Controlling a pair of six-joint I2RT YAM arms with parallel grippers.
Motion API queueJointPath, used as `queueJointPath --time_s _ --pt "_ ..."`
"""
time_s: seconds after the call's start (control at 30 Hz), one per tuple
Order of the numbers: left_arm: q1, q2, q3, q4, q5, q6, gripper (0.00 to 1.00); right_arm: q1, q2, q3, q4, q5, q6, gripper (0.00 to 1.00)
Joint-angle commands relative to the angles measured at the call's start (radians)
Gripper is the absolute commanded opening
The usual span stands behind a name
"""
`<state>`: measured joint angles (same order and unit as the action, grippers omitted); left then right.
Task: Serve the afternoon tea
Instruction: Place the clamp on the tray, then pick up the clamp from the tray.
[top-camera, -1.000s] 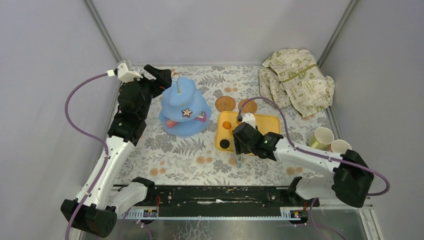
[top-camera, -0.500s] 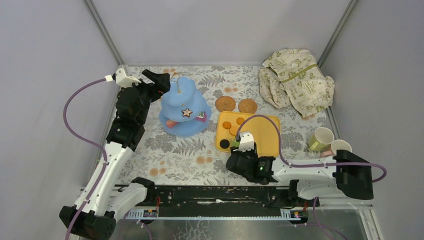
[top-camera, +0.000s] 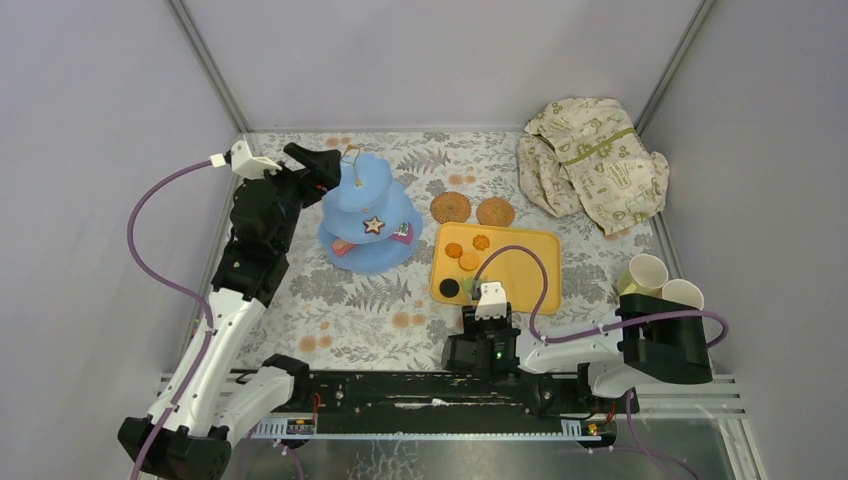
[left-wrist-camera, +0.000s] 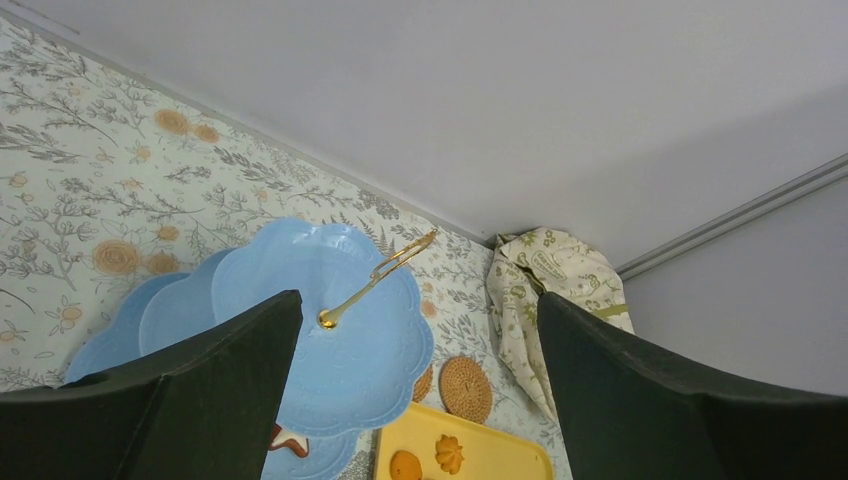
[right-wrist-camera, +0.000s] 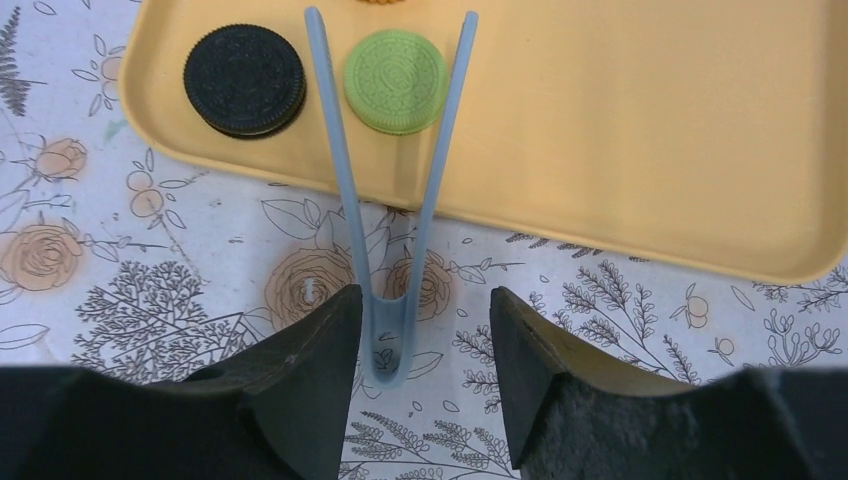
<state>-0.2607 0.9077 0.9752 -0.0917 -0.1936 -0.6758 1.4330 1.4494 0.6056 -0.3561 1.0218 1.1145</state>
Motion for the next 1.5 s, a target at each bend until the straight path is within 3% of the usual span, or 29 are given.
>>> queueJointPath --time_s 0.0,0.6,1.0,1.33,1.47 --pt "0.005 -0.004 -0.014 0.077 0.017 -0.013 0.95 0.006 -0.012 -0.032 0.091 0.053 0.010 0.56" --pt "0.005 0.006 -0.021 0.091 0.015 -0.019 0.94 0.007 -0.038 -0.067 0.178 0.019 -0.083 0.56" --pt "0.005 -0.002 -0.036 0.092 0.009 -0.011 0.94 0.005 0.055 -0.049 0.232 -0.027 -0.113 0.55" --pt "0.005 0.002 -0.048 0.100 0.008 -0.011 0.94 -0.021 0.098 -0.044 0.233 -0.049 -0.100 0.48" --pt "0.005 0.004 -0.050 0.103 0.007 -0.013 0.94 -0.020 0.081 -0.031 0.151 -0.042 -0.042 0.44"
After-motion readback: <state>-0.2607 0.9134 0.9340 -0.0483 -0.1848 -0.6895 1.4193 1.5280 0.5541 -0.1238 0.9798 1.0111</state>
